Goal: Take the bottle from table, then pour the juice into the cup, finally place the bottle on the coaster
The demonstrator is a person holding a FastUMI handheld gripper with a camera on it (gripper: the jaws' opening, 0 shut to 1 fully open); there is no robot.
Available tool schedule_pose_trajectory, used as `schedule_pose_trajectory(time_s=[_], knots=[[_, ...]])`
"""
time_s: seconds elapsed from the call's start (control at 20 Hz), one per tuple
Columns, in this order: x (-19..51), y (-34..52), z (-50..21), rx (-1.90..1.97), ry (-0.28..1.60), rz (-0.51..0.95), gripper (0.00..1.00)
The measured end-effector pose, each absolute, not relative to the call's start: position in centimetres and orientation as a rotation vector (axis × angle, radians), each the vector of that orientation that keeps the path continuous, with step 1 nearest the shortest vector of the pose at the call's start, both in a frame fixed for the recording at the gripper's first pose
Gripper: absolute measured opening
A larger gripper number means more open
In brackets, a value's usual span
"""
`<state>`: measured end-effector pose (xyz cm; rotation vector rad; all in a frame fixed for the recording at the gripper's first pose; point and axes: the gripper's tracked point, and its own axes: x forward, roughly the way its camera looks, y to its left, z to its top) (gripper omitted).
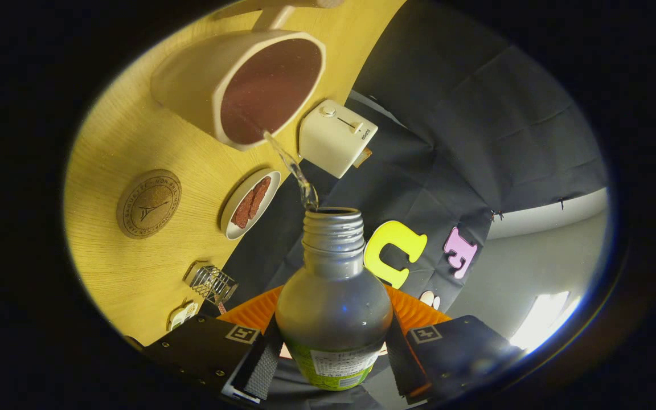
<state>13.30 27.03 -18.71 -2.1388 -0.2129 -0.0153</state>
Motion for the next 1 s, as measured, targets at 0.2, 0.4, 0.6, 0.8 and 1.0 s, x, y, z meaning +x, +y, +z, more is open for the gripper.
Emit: schedule_pose_trajectory(time_s=[0.2, 0.4, 0.6, 0.8, 1.0], knots=[[13.0, 27.7, -18.7, -2.215, -0.255, -0.019, 0.80], [12.8, 28.3, -19.6, -2.253, -0.271, -0.005, 0.80], [12.5, 29.1, -20.1, -2.306, -0.302, 0.000, 0.80], [12.3, 29.1, -20.4, -2.330, -0.313, -0.001, 0.80], [12.1, 29.4, -20.5, -2.328, -0.308, 0.000, 0.80]])
